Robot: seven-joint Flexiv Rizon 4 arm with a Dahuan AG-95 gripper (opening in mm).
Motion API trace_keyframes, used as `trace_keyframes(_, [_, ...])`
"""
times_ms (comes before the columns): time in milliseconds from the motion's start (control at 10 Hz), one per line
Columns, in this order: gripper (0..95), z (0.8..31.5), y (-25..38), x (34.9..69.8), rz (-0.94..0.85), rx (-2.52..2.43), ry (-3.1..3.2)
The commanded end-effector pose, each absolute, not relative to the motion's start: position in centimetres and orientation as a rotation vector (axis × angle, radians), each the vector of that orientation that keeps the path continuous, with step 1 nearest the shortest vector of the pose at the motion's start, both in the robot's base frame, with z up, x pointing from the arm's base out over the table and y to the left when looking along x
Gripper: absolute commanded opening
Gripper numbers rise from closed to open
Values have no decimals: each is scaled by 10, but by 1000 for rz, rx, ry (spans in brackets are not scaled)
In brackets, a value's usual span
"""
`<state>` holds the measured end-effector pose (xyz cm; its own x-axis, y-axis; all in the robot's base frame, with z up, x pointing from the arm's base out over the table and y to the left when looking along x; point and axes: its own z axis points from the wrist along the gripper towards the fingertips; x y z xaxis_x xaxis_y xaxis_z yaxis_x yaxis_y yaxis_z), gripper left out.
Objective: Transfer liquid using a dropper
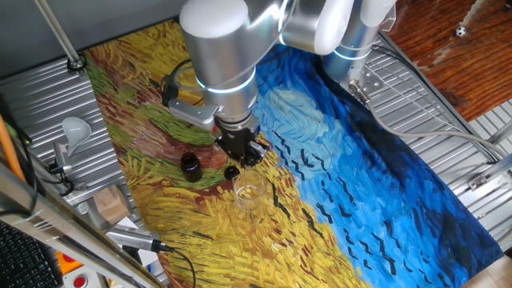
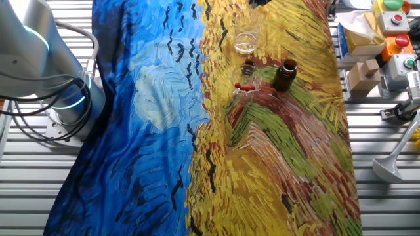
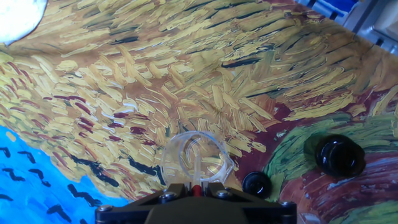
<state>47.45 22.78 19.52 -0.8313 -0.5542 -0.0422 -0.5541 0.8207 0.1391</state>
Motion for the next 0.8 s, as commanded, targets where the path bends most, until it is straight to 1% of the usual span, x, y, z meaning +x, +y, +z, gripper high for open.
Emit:
trace_keyframes(100, [0,192,228,476,-229,914,-2998])
trace_keyframes(800, [0,176,226,478,-235,912,-3006])
